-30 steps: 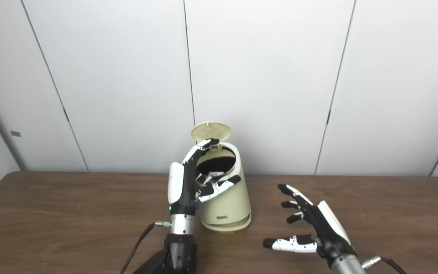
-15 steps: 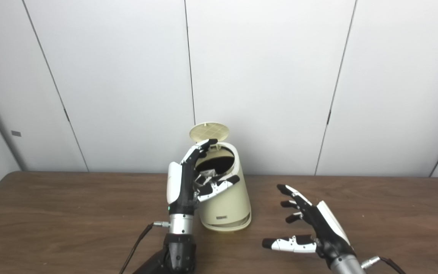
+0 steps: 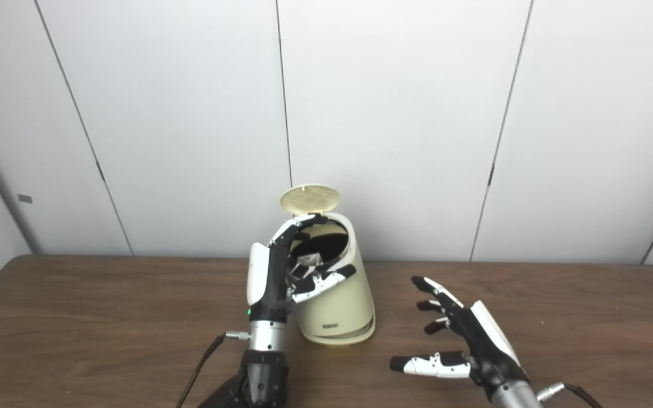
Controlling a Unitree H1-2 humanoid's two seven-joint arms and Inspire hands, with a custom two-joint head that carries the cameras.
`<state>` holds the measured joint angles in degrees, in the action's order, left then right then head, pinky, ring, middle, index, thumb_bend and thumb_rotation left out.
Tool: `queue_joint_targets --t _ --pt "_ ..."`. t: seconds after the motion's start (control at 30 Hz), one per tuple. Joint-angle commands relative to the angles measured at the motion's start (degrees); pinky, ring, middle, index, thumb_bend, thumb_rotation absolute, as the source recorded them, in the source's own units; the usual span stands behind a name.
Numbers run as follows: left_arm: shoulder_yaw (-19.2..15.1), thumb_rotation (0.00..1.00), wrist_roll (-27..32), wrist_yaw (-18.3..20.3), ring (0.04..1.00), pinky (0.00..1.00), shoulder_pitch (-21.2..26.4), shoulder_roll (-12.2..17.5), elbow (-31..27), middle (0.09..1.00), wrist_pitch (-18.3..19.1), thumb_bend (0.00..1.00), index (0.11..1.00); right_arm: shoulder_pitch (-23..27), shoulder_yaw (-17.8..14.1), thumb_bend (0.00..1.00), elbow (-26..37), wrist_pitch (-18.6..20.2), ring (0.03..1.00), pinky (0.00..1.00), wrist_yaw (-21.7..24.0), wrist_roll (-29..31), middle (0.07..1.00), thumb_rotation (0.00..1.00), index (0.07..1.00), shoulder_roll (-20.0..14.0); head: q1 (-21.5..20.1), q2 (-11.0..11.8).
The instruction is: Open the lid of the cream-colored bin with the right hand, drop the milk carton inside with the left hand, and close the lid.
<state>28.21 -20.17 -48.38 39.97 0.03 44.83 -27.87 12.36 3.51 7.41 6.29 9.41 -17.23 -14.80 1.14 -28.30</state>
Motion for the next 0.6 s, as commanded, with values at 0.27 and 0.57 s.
queue_joint_targets --t 0.27,0.57 --pt "4.0 0.07 -0.1 8.2 0.736 0.67 -2.6 -0.1 -5.6 0.734 0.9 0.77 0.715 2.6 0.0 0.78 1.2 -1.4 0.804 0.61 -1.6 -0.3 0.907 0.31 0.888 0.4 -0.9 -0.2" --pt "4.9 0.09 1.0 9.9 0.764 0.67 -1.8 1.4 -10.4 0.761 0.9 0.76 0.724 2.6 -0.1 0.78 1.3 -0.7 0.813 0.62 -1.8 -0.6 0.907 0.29 0.886 1.0 -1.6 -0.3"
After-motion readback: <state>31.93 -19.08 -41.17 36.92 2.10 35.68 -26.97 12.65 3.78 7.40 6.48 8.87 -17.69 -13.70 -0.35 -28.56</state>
